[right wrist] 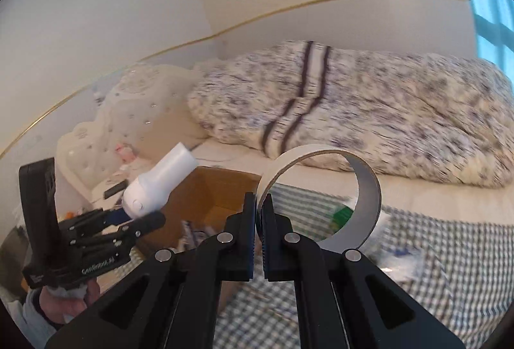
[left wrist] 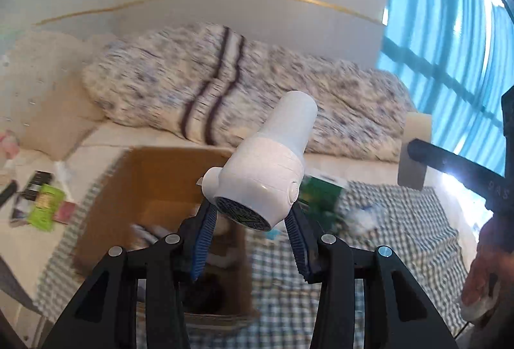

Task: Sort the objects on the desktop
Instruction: 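Carry the hair dryer and tape roll into the cardboard box and release both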

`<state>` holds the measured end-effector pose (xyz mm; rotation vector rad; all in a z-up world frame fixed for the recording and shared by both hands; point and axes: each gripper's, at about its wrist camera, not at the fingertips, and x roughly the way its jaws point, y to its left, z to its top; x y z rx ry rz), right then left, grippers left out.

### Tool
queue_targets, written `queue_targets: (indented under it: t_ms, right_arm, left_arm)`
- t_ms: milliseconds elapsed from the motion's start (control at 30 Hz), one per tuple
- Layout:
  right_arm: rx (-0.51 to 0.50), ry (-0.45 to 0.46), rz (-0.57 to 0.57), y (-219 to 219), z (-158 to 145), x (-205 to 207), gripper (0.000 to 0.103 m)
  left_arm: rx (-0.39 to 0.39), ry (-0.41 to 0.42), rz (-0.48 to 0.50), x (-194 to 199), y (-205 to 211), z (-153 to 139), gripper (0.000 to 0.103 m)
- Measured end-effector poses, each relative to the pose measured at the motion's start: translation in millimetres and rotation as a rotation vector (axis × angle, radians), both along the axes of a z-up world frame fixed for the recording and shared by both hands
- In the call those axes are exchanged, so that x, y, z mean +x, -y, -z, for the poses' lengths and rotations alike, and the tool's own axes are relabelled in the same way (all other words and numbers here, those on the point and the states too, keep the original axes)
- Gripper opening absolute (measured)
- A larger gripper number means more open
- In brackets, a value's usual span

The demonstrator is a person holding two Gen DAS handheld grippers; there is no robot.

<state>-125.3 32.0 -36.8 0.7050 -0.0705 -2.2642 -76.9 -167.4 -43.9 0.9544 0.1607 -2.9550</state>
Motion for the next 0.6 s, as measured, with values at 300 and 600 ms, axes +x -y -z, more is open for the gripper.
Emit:
queue_targets:
  t_ms: [300, 600]
  right_arm:
    - [0.021, -0.016, -0.169, 99.5, -8.9, 16.2, 0.003]
    - [0.080, 0.029, -0.266, 168.2, 19.6, 7.9, 0.003]
  left_arm:
    - [-0.022, -0.016, -0.147, 20.0, 81.0, -16.4, 0.045]
    - [0.005, 0.066, -0.207, 5.6, 122.9, 20.1, 0.045]
